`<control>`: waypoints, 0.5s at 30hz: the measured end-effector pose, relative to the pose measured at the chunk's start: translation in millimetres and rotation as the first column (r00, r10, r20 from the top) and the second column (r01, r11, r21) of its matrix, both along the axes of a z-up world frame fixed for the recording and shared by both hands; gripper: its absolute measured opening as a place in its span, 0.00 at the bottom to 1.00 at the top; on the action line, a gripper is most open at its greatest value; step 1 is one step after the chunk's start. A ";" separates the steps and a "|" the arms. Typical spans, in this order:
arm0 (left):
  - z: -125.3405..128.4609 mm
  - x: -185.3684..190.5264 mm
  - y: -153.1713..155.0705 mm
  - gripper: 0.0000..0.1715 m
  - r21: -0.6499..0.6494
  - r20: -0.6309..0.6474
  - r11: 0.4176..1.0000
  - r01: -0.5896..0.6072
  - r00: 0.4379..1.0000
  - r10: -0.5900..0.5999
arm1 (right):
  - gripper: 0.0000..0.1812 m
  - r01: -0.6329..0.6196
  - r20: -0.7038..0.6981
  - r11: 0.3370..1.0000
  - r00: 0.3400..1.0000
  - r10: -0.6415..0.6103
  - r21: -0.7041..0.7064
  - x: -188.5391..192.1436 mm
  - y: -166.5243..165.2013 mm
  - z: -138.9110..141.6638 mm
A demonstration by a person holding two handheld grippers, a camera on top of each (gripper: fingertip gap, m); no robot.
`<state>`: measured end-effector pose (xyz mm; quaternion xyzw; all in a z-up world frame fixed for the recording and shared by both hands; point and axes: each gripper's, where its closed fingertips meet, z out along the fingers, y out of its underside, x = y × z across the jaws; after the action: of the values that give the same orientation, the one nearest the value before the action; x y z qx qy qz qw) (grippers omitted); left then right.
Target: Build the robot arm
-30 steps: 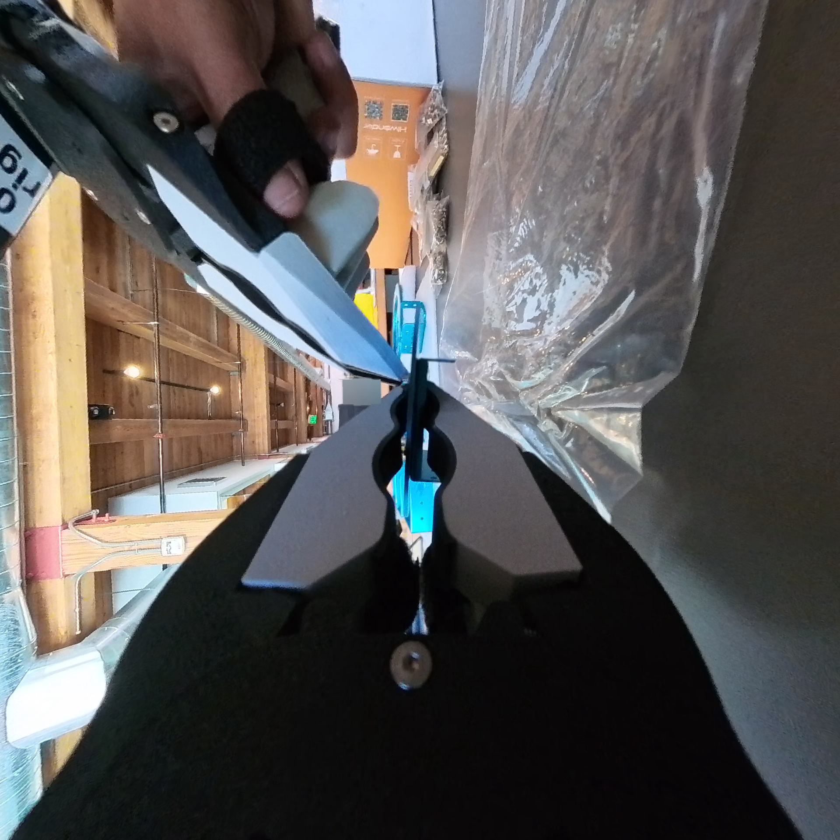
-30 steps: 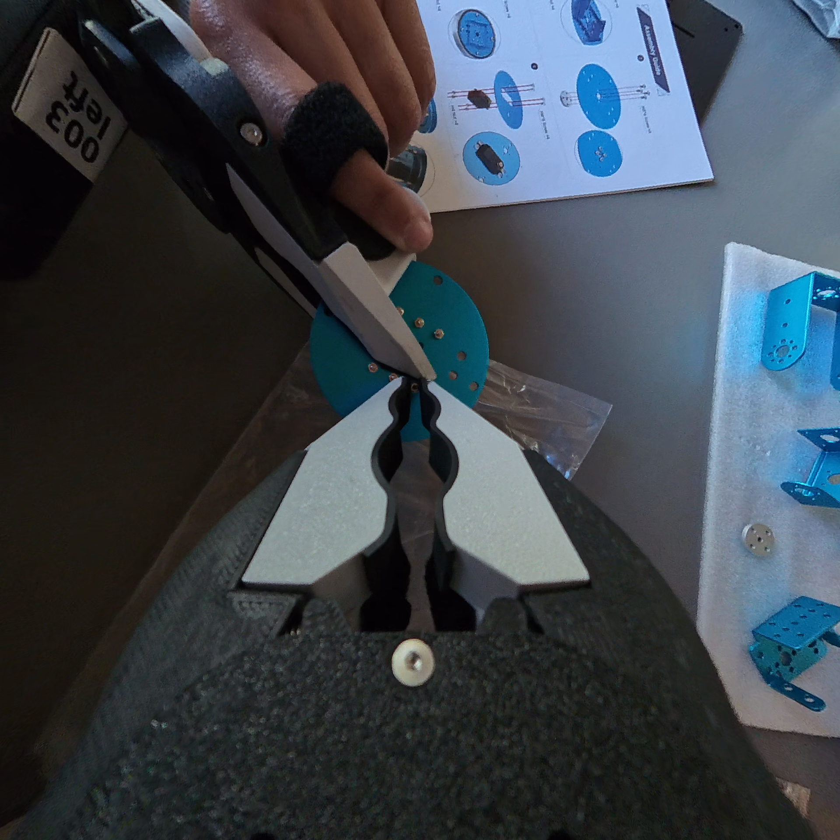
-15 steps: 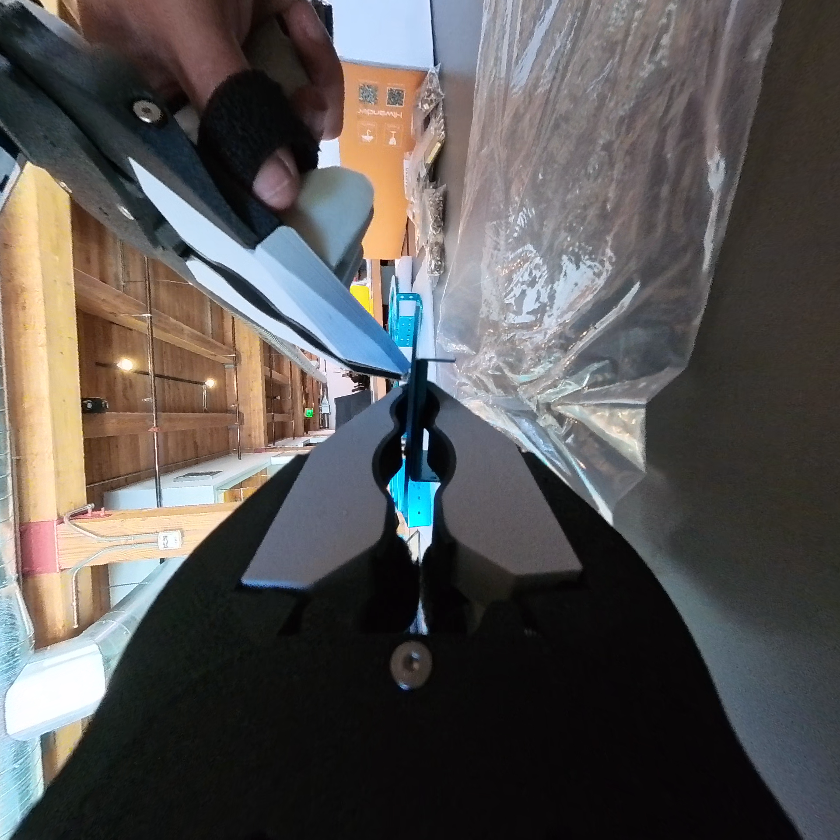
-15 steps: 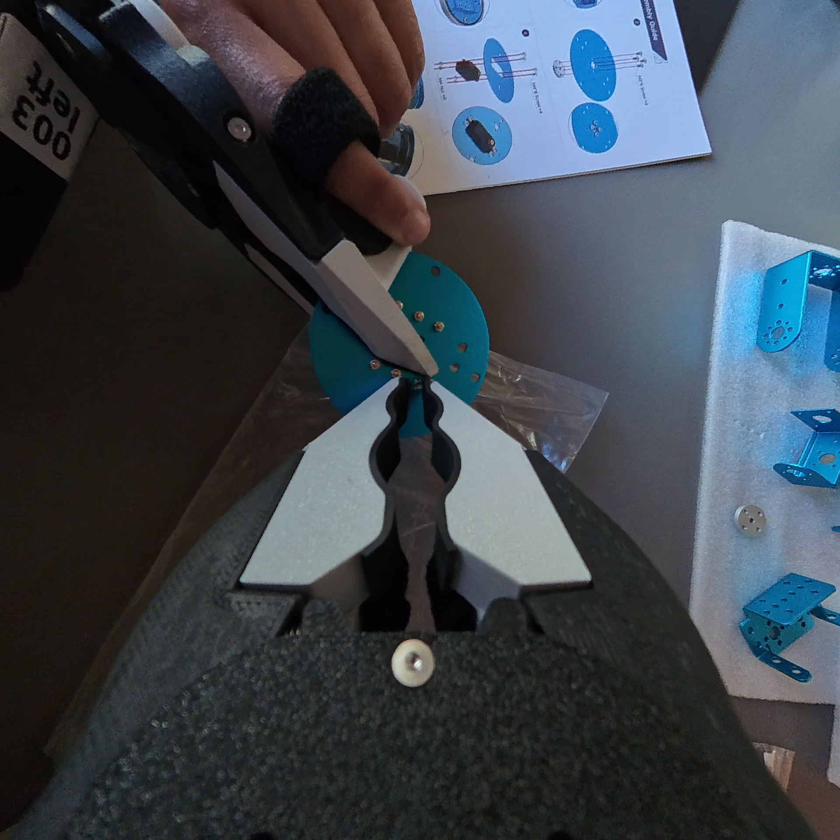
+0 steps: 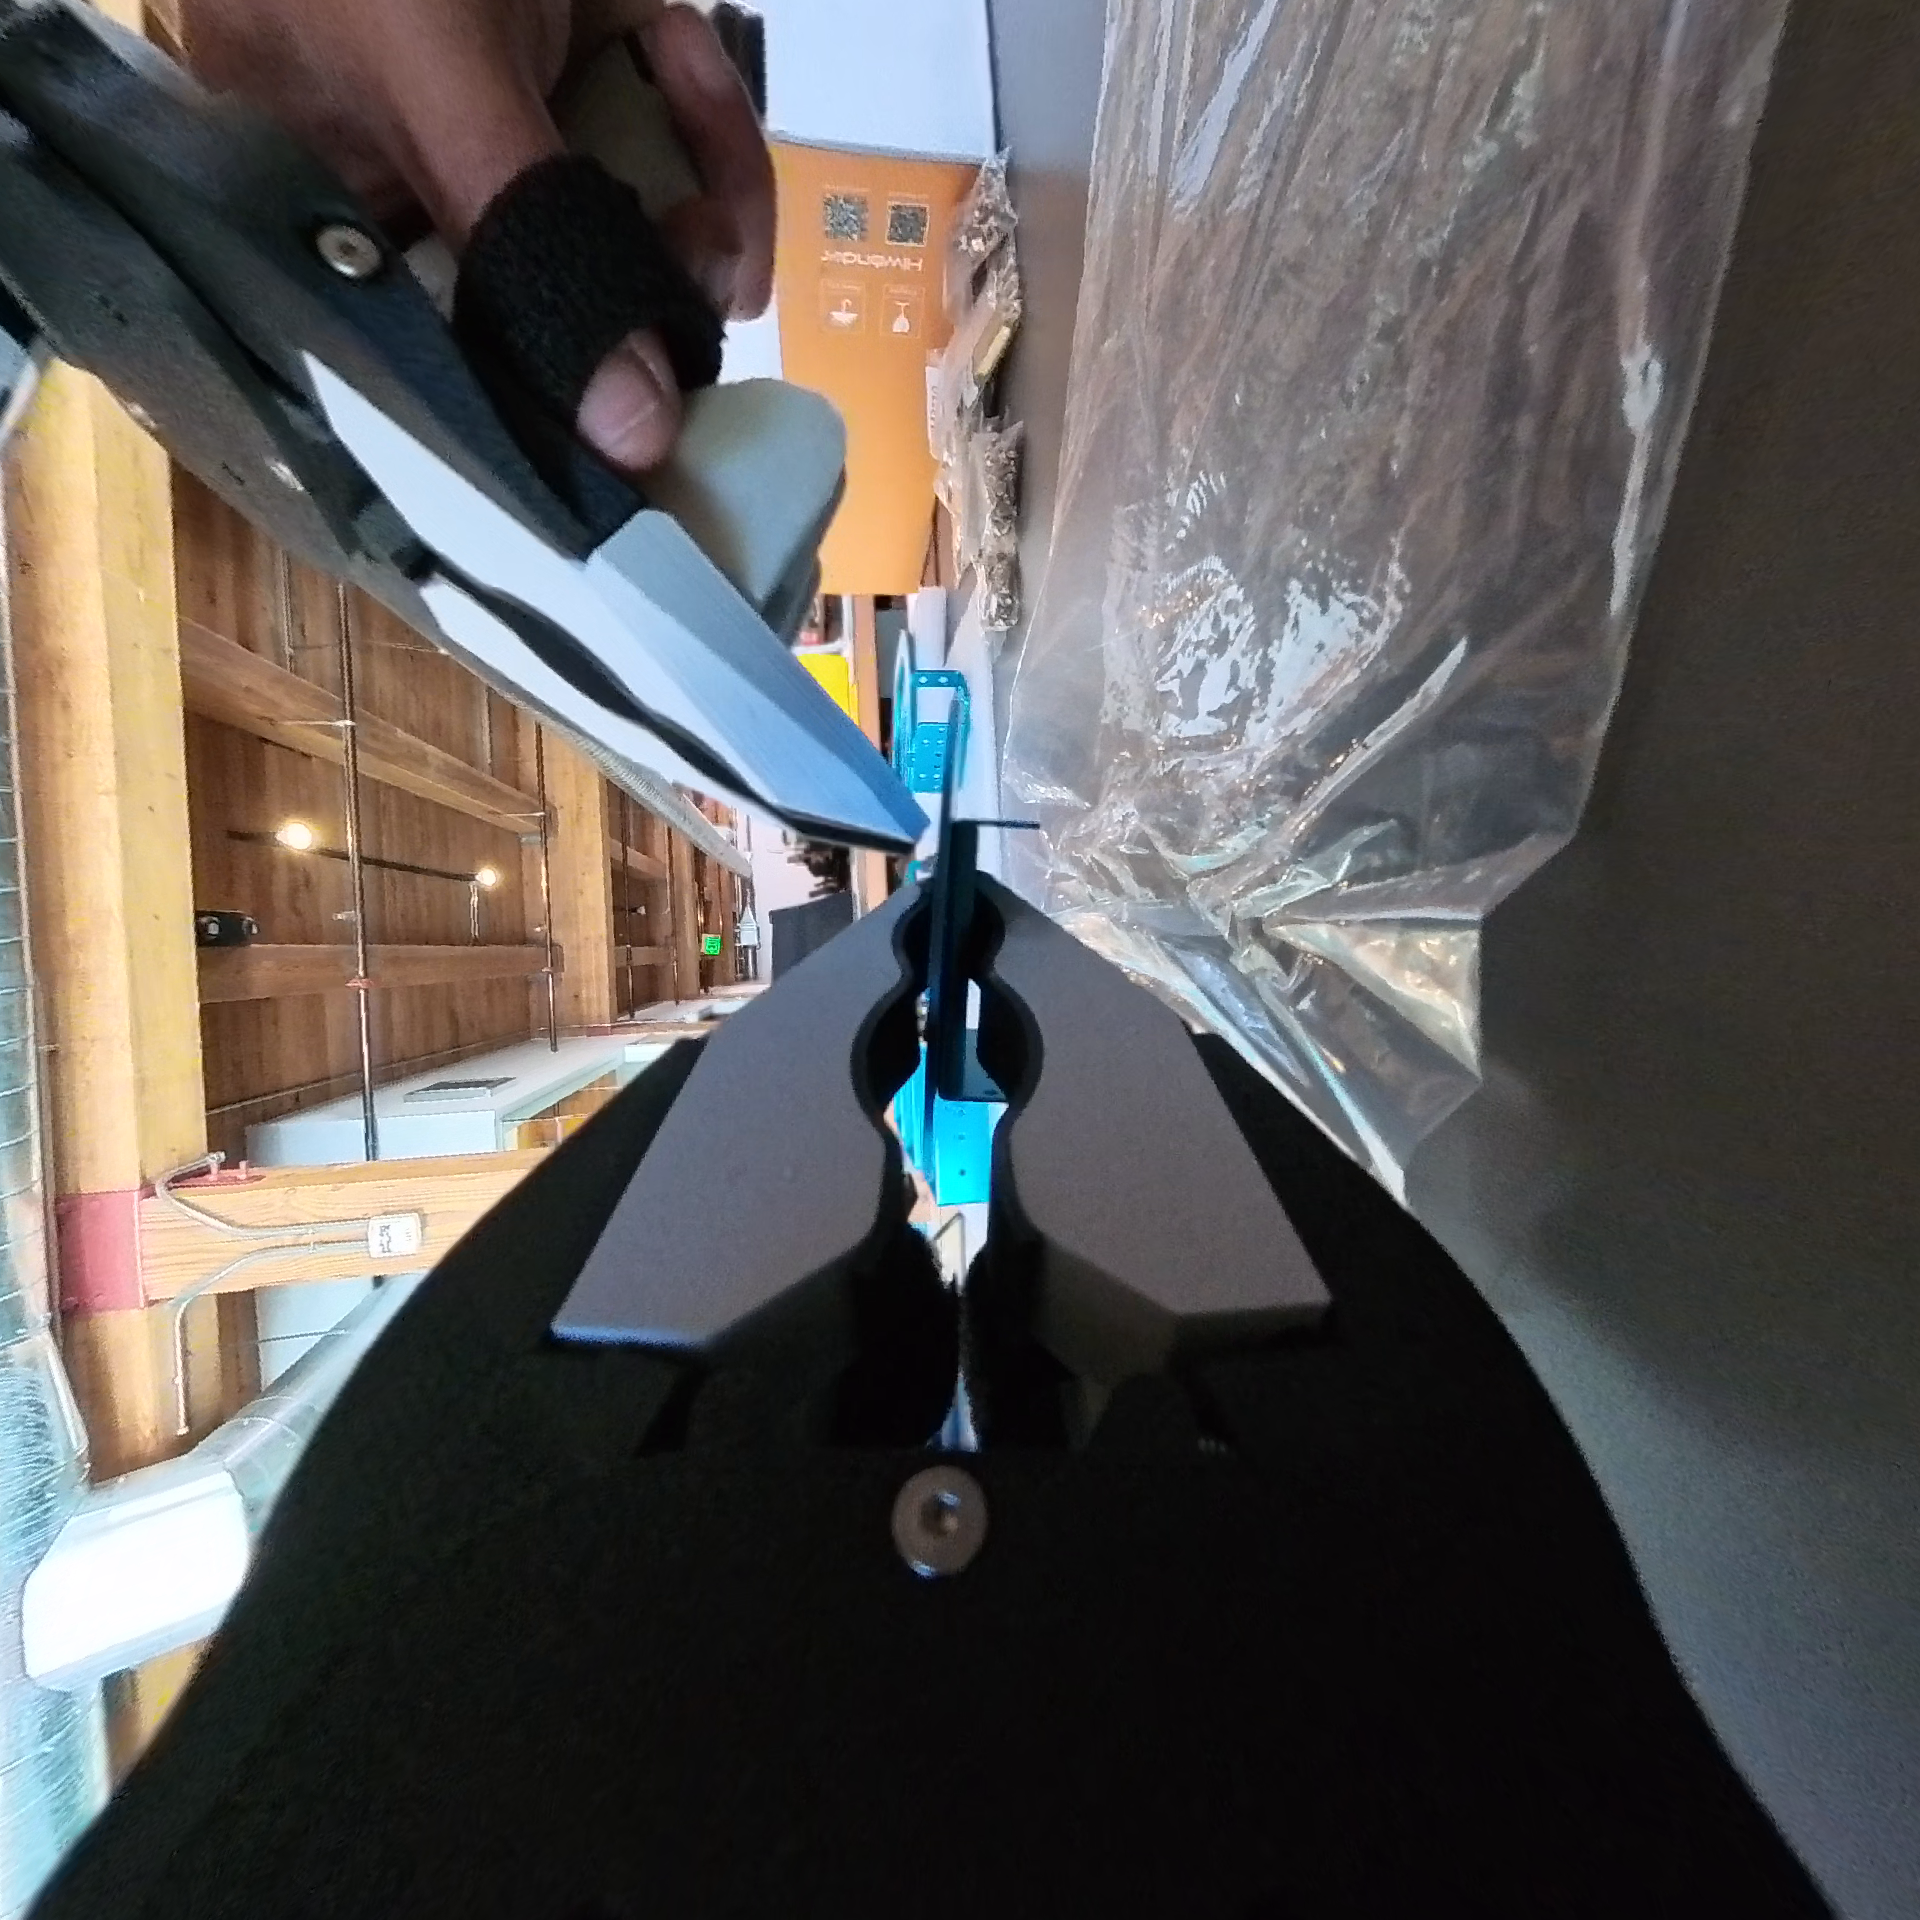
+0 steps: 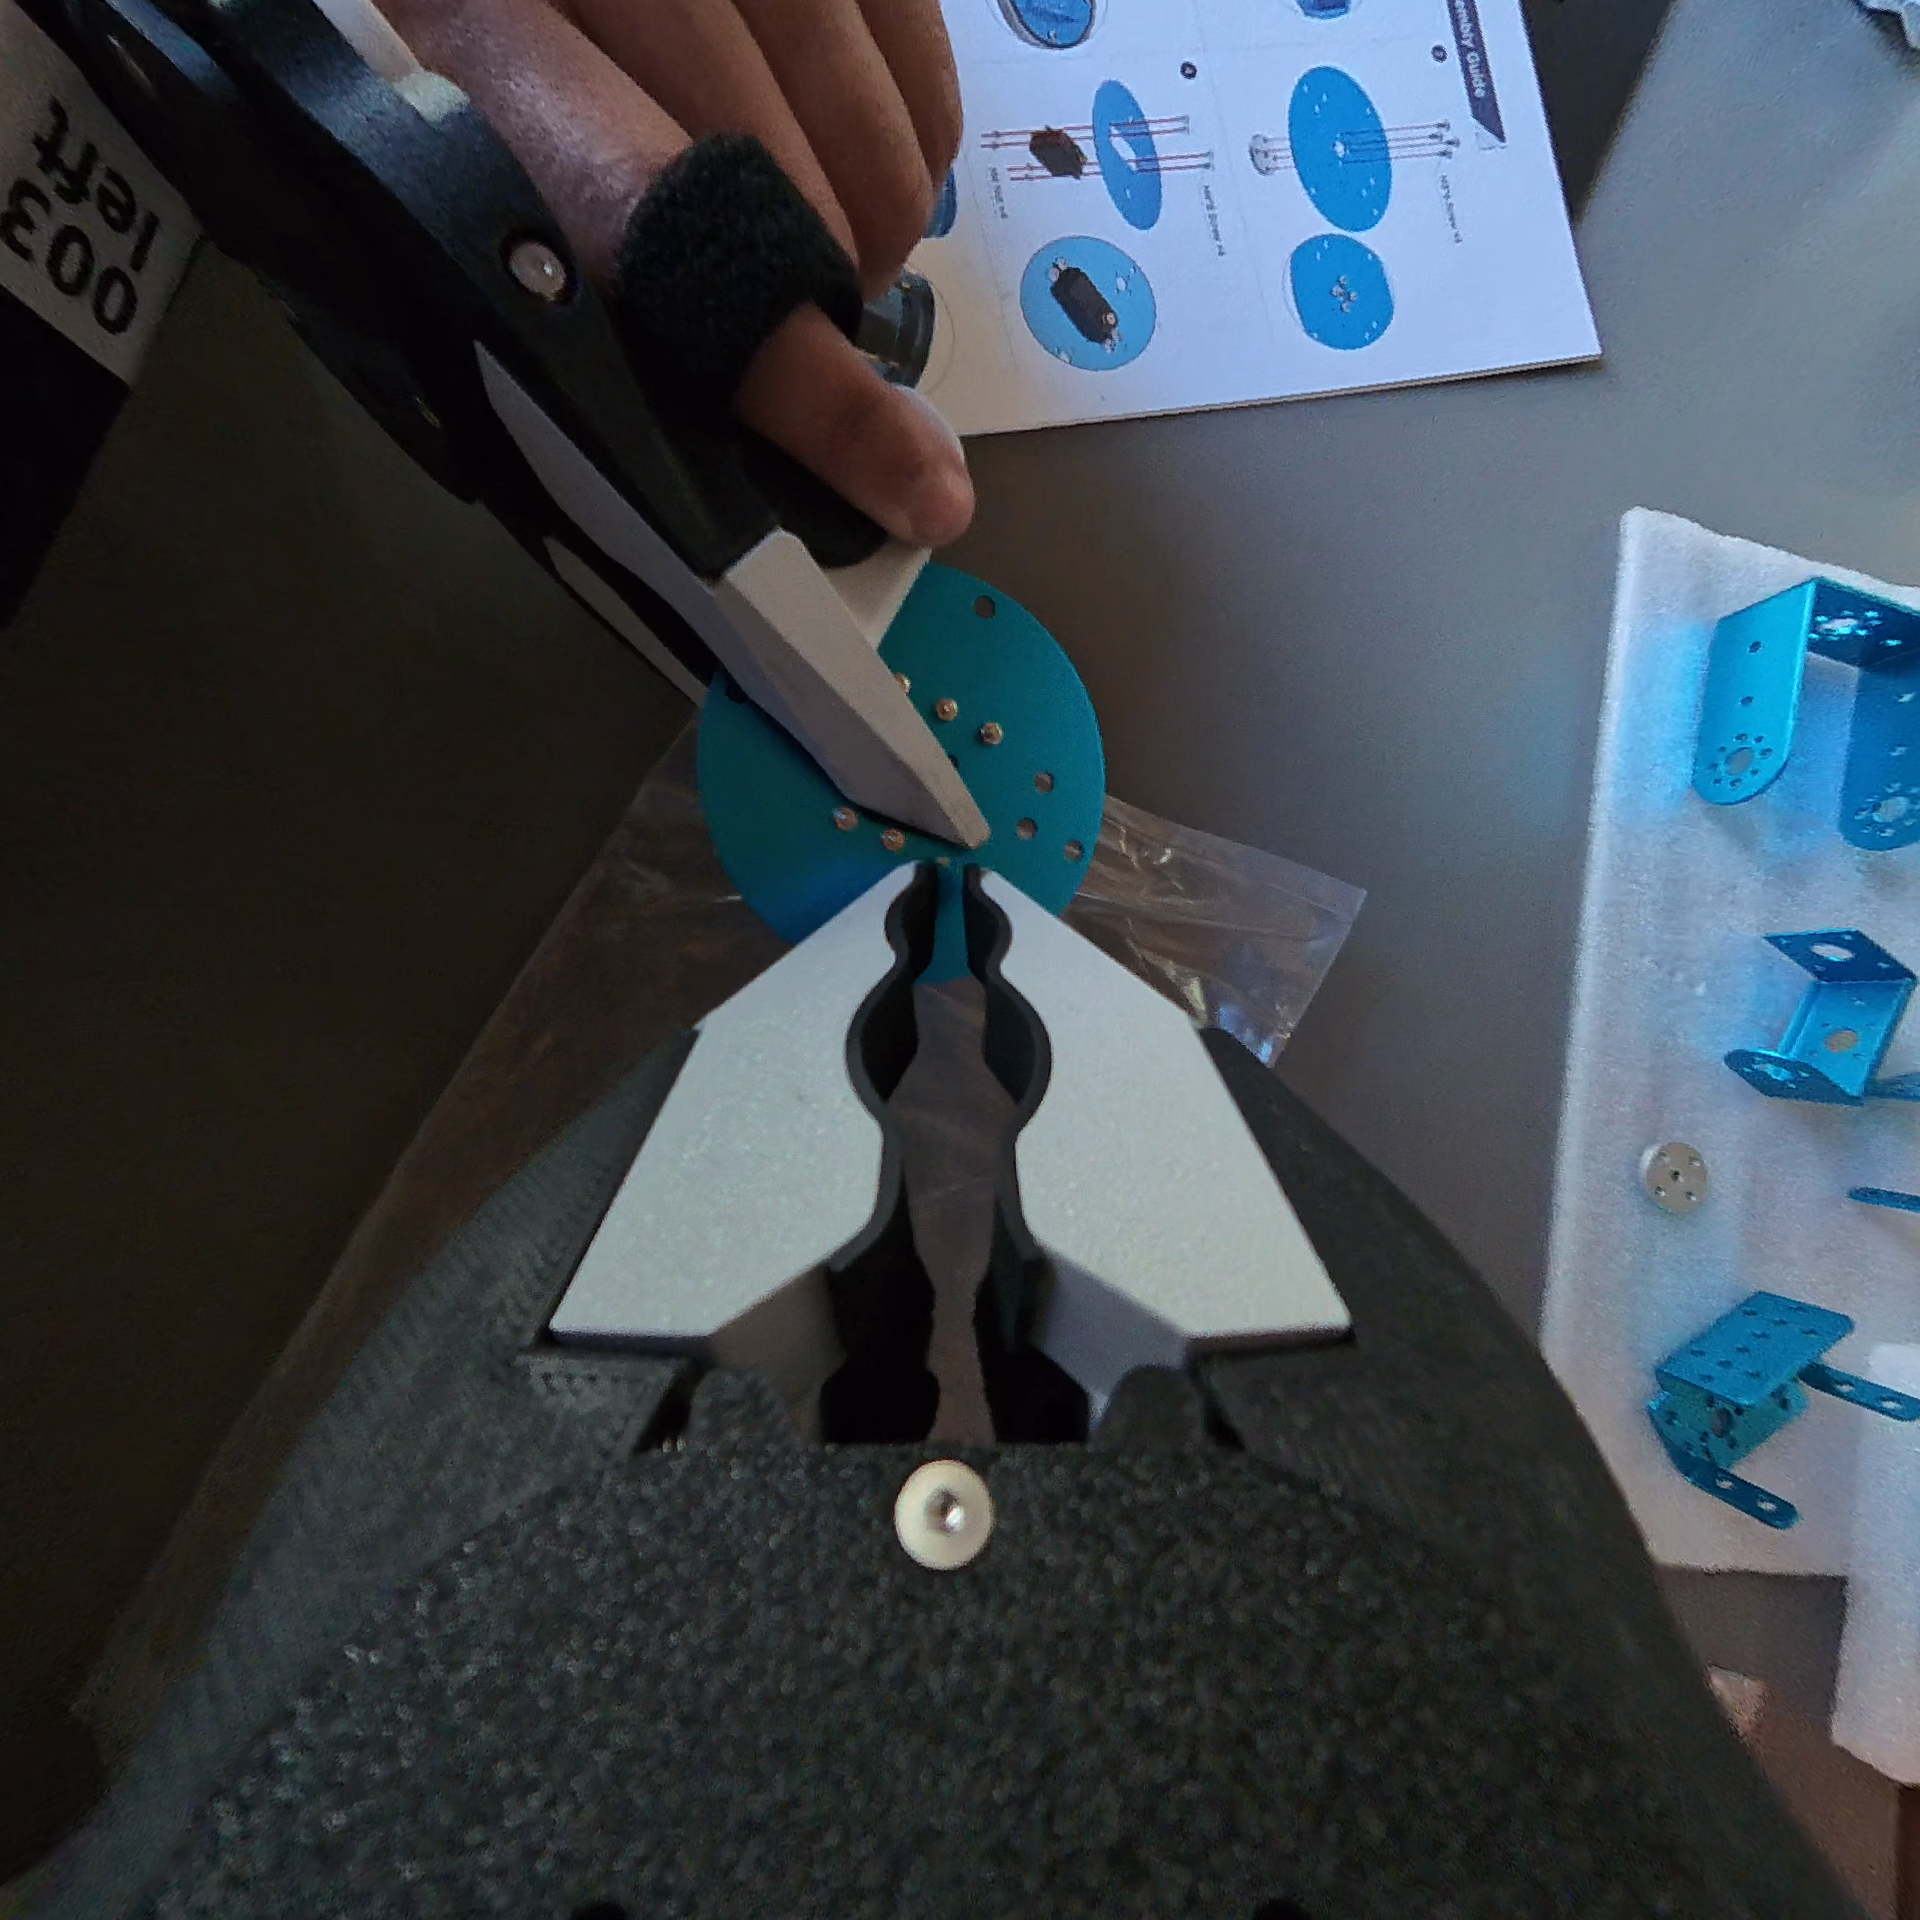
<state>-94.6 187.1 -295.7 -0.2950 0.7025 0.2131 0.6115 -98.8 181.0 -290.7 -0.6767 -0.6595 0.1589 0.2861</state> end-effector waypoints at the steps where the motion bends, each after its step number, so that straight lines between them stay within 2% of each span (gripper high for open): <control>1: 0.4 -0.1 -0.3 0.01 0.002 0.000 1.000 0.001 1.000 -0.001 | 0.03 0.005 0.001 1.000 1.000 -0.005 0.012 2.9 2.4 1.8; 7: 1.0 -1.5 -1.4 0.01 0.034 -0.016 0.999 0.007 1.000 -0.007 | 0.02 0.063 -0.024 0.998 0.998 -0.062 0.023 42.8 18.5 11.7; 11: -6.1 -7.3 6.0 0.01 0.041 -0.059 0.999 -0.007 0.998 0.010 | 0.11 0.056 0.053 0.995 0.997 -0.051 -0.088 55.1 9.7 -19.6; 15: -4.8 -13.8 14.5 0.01 0.023 -0.050 0.999 -0.033 0.998 0.034 | 0.09 -0.011 0.225 1.000 0.974 0.017 -0.028 60.6 4.5 -43.3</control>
<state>-108.4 201.7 -300.5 -0.2947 0.7102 0.2384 0.5932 -38.2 185.5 -334.0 -0.6896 -0.6902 0.0920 0.1992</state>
